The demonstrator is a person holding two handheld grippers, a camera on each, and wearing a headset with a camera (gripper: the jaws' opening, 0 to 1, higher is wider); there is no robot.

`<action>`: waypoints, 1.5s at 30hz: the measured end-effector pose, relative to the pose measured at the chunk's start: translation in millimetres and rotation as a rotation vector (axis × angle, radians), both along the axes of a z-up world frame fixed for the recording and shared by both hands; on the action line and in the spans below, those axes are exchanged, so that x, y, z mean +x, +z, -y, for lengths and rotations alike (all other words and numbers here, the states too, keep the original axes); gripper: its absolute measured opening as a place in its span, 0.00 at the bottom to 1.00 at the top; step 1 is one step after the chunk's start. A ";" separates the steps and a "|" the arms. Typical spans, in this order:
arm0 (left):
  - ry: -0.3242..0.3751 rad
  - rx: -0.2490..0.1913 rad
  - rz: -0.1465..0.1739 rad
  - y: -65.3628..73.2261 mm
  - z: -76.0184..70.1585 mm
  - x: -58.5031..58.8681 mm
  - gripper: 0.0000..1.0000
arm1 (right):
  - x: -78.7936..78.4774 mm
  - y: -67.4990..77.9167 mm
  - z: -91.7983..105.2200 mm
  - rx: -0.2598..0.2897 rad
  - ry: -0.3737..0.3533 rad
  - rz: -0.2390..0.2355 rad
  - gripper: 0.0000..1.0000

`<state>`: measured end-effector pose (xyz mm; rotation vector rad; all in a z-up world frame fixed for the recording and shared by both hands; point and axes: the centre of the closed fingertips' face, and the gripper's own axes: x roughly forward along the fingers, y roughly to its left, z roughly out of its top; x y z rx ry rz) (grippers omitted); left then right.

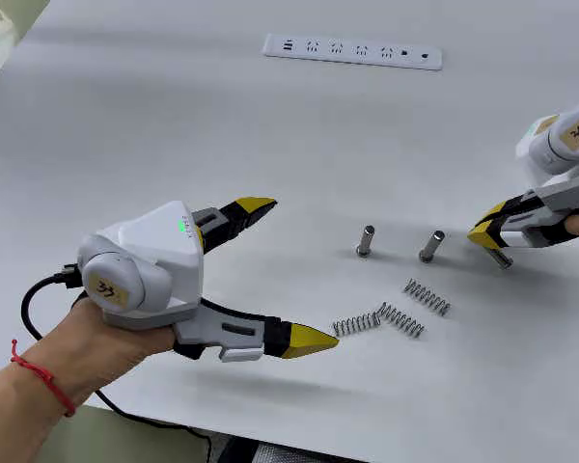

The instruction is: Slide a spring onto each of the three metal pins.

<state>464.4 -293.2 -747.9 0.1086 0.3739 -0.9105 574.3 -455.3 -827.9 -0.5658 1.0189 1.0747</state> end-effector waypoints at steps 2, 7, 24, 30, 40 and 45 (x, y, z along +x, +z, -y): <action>0.001 0.001 0.001 0.3 0.0 -0.1 0.99 | 1.0 1.6 1.1 0.006 -0.002 0.006 0.04; 0.000 0.004 0.003 0.6 0.6 -1.1 0.99 | -3.6 7.8 2.6 0.020 -0.007 0.018 0.04; -0.011 0.013 0.001 -1.2 1.1 -1.7 0.99 | -12.5 21.6 23.6 0.062 -0.054 0.050 0.04; -0.013 0.016 0.003 0.2 2.1 -1.0 0.99 | -16.4 23.9 29.1 0.068 -0.064 0.059 0.04; -0.020 0.018 0.002 1.4 5.1 -1.4 0.99 | -18.3 23.6 36.1 0.080 -0.080 0.063 0.04; -0.022 0.020 0.003 1.6 5.8 -1.3 0.99 | -20.4 23.8 37.5 0.085 -0.084 0.061 0.04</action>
